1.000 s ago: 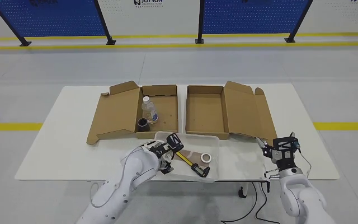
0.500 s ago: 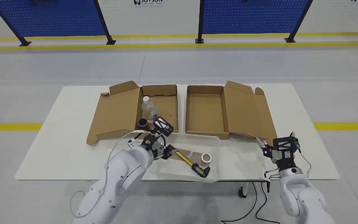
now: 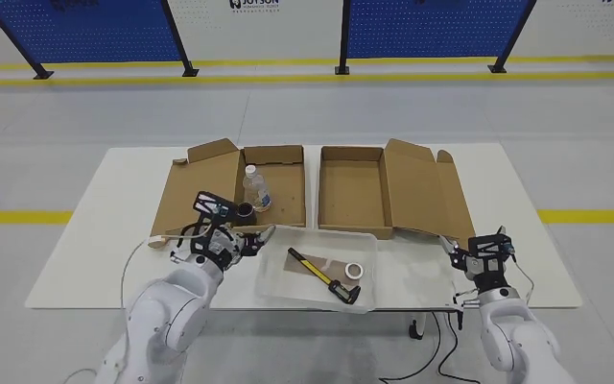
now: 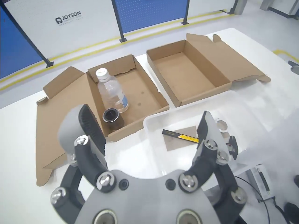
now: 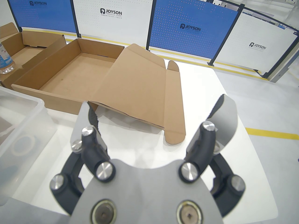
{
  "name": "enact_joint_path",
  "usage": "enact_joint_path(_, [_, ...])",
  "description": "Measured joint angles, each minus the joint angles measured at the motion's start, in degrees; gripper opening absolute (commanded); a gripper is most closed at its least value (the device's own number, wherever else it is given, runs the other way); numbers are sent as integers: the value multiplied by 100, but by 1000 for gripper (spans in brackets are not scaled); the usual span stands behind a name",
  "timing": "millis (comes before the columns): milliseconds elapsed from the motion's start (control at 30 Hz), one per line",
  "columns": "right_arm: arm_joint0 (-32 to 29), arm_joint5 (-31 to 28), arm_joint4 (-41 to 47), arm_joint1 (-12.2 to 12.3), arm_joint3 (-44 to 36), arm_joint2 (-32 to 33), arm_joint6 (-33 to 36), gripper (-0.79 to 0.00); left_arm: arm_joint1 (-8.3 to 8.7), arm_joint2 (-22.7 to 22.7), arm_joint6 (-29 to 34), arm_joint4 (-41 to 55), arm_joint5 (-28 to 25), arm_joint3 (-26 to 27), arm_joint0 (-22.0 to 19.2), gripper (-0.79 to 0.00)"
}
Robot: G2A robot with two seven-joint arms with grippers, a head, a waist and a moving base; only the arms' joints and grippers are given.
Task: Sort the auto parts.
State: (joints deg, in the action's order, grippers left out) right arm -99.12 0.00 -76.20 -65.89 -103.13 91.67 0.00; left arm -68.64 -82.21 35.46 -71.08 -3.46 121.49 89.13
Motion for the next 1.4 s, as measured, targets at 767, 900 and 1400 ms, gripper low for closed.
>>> enact_joint_path(767, [102, -406, -157, -21, -625, -319, 679, 0, 55, -1082, -150, 658, 47, -304, -52, 0])
enact_joint_path(900, [134, -606, -133, -27, -1030, -513, 1357, 0, 57, -1091, -143, 654, 38, -316, -58, 0])
enact_joint_path(1400, [689, -640, 457, -128, -2161, -1784, 4293, 0, 57, -1090, -143, 653, 39, -315, -57, 0])
